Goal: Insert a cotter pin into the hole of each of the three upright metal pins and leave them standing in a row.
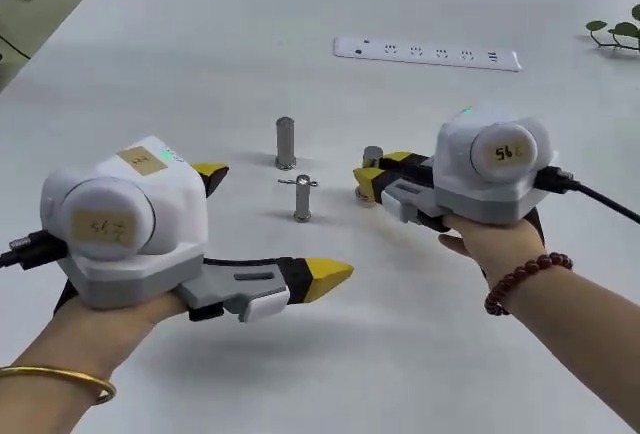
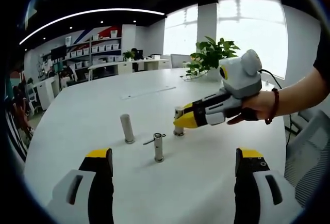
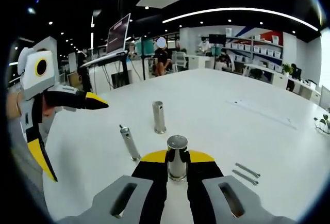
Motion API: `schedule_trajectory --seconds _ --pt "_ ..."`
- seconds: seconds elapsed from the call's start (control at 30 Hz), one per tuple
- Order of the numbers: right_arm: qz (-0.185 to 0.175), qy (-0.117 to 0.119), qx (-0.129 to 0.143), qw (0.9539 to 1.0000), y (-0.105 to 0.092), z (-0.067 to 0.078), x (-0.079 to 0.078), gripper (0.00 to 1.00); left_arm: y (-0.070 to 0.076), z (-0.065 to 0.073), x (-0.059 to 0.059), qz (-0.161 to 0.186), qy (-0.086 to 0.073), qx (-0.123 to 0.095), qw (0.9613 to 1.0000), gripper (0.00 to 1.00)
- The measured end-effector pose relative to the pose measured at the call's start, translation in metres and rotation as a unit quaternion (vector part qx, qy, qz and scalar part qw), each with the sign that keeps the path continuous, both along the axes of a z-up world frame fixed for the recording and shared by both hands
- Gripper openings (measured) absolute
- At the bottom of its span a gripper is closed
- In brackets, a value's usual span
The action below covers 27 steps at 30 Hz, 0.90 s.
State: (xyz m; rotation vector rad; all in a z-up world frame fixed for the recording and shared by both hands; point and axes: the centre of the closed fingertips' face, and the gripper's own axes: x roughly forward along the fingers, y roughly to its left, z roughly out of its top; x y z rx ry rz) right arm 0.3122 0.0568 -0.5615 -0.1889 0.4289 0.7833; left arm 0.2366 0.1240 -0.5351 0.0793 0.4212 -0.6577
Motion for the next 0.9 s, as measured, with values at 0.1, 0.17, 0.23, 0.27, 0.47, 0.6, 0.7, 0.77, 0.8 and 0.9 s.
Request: schedule_trajectory --seconds 0.1,0.17,0.23,0.27,0.47,0.6,0.7,0.77,0.8,0.9 --pt "-0.004 -0.002 0.001 1.0000 -0.003 0.002 -0.007 0.07 0.000 0.001 0.000 0.000 -0.001 0.000 1.0000 0.99" --pt "-0.009 0.004 0.005 0.9999 -0.004 0.003 -0.012 0.07 -0.001 0.002 0.000 -0.001 -0.002 -0.001 1.0000 0.99" --pt "-0.009 0.000 0.002 1.0000 -0.005 0.004 -0.017 0.07 0.000 0.002 0.000 -0.001 0.000 -0.003 1.0000 0.98" --pt "-0.011 0.002 0.003 0.9999 -0.005 0.004 -0.019 0.07 0.000 0.002 0.000 -0.001 0.000 -0.003 1.0000 0.97" --pt "-0.022 0.003 0.003 0.9997 -0.008 0.002 -0.030 0.07 0.000 0.005 0.001 -0.001 -0.003 -0.006 1.0000 0.97" --pt "-0.027 0.009 0.004 0.9996 -0.009 -0.002 -0.037 0.08 0.000 0.006 0.002 0.000 -0.004 -0.008 1.0000 0.97" --pt "-0.028 0.014 0.009 0.9995 -0.009 -0.005 -0.042 0.08 0.000 0.005 0.001 -0.002 -0.003 -0.009 1.0000 0.97" --pt "-0.030 0.016 0.005 0.9994 -0.009 -0.009 -0.045 0.08 -0.001 0.005 0.001 -0.004 -0.002 -0.010 0.9999 0.97" --pt "-0.033 0.020 0.007 0.9992 -0.009 -0.011 -0.046 0.08 -0.001 0.005 0.001 -0.004 -0.002 -0.009 0.9999 0.97" --pt "-0.036 0.022 0.007 0.9991 -0.009 -0.013 -0.049 0.08 0.000 0.006 0.002 -0.003 -0.006 -0.006 1.0000 0.96"
